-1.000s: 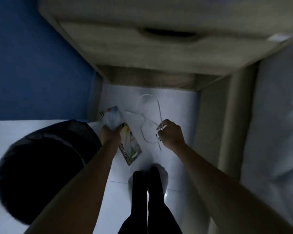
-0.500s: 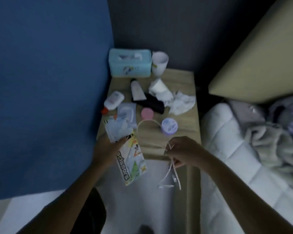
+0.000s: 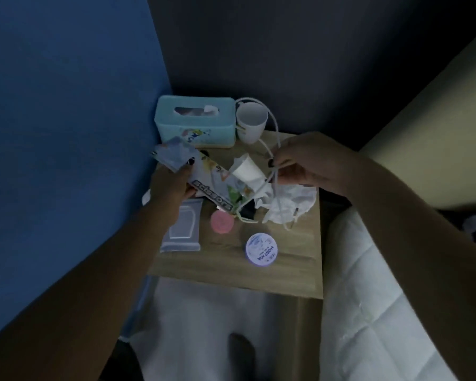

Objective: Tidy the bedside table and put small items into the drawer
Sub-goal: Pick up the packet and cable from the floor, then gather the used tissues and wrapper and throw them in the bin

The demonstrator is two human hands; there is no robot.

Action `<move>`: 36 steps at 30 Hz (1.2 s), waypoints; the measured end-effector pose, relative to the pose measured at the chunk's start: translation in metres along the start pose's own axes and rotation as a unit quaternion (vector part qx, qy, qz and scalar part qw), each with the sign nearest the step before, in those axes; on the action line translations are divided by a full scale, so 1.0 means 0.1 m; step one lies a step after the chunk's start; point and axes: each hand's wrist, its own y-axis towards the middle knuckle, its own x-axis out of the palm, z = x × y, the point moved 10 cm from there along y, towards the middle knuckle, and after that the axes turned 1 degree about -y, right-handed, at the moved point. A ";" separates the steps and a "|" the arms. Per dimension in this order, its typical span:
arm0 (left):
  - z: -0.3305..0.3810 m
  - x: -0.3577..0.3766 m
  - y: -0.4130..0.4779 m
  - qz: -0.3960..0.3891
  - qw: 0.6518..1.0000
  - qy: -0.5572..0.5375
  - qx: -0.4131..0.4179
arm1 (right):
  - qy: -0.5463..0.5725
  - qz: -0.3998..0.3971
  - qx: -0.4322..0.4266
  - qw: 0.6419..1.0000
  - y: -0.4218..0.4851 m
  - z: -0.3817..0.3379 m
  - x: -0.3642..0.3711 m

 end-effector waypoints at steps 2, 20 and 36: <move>-0.07 0.06 0.17 0.011 0.998 0.065 0.010 | -0.005 0.002 0.010 1.000 0.30 0.10 -0.01; -0.01 0.04 0.40 0.078 0.922 0.353 0.139 | -0.332 0.107 -0.094 0.932 1.16 0.47 0.03; 0.53 -0.07 0.05 0.084 0.903 0.381 0.181 | -0.289 0.144 -0.197 0.926 0.95 -0.24 0.57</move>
